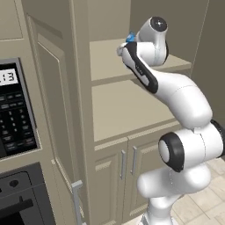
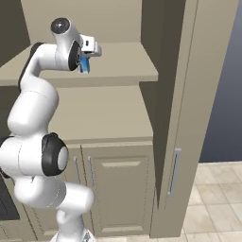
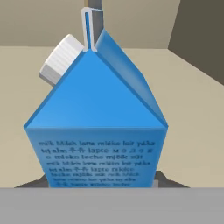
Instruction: Pick the milk from the counter and place it in the open cabinet.
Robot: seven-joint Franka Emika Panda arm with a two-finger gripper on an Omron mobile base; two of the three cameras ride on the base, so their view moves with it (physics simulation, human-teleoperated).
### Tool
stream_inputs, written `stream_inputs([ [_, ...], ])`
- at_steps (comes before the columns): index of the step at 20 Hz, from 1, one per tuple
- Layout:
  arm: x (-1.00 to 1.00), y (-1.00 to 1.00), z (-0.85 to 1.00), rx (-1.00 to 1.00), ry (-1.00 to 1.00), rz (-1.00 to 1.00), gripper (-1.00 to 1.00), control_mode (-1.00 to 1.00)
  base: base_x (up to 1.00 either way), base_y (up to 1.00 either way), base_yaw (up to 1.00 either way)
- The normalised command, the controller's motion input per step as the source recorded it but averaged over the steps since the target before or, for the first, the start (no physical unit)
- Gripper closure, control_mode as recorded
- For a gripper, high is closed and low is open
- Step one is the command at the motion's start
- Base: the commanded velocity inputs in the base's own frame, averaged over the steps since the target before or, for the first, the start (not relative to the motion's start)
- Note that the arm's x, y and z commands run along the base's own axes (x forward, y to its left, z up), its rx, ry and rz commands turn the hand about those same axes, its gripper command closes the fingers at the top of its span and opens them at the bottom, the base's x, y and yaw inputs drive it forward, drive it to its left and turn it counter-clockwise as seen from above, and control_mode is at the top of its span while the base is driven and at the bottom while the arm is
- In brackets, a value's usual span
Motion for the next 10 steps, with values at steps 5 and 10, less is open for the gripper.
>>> stream_inputs([
  [5,0.06,0.04,-0.34,0.00,-0.02,0.00,1.00,-1.00,0.00,0.00,0.00],
  [10,0.16,0.01,-0.13,0.00,0.00,0.00,1.00,-1.00,0.00,0.00,0.00],
])
